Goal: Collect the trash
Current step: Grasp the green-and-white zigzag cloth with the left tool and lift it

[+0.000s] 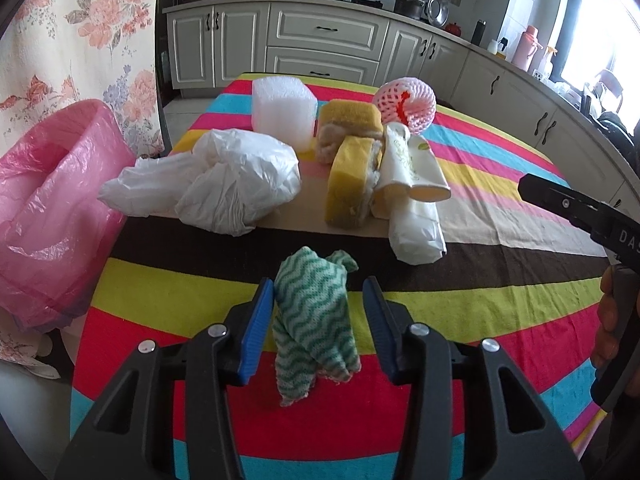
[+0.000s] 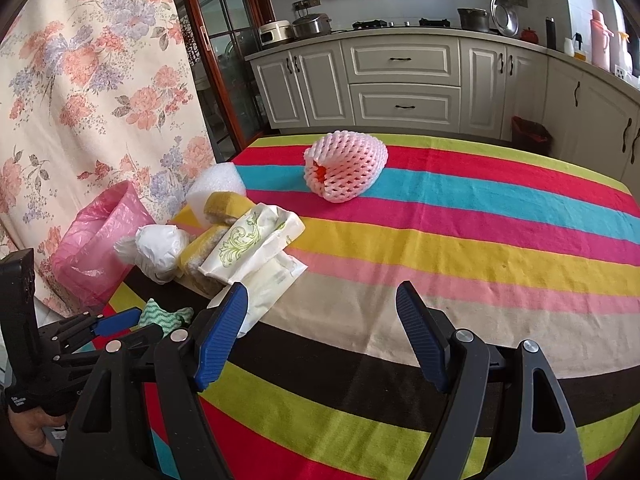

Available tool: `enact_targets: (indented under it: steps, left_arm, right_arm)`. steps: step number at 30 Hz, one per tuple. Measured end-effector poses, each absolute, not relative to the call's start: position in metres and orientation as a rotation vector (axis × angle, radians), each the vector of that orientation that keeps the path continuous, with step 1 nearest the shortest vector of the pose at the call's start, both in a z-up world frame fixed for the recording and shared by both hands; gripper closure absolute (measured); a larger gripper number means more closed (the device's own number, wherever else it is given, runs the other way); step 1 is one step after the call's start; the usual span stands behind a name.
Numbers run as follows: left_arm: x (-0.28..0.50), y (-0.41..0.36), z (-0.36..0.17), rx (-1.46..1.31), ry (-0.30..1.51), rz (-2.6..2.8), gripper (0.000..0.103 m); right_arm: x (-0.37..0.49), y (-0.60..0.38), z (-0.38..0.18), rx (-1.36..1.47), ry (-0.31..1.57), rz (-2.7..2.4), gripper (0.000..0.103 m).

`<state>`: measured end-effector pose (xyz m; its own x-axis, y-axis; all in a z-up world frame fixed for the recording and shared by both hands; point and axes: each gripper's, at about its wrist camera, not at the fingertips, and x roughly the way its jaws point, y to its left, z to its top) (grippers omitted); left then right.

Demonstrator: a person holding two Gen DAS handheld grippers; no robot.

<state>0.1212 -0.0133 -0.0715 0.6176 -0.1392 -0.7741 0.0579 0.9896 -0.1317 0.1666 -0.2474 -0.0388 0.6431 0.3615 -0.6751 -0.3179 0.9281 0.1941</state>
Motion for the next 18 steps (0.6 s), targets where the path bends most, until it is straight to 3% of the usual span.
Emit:
enact_targets:
  steps: [4,18]
  left_arm:
    - [0.126,-0.011,-0.075,-0.092,0.919,-0.105,0.067]
    - [0.129,-0.007,-0.071,-0.098,0.906,-0.125,0.074]
  right_arm:
    - [0.169,-0.242,-0.039,0.057,0.786,0.396,0.030]
    - [0.182,-0.209,-0.036,0.037,0.802,0.425,0.027]
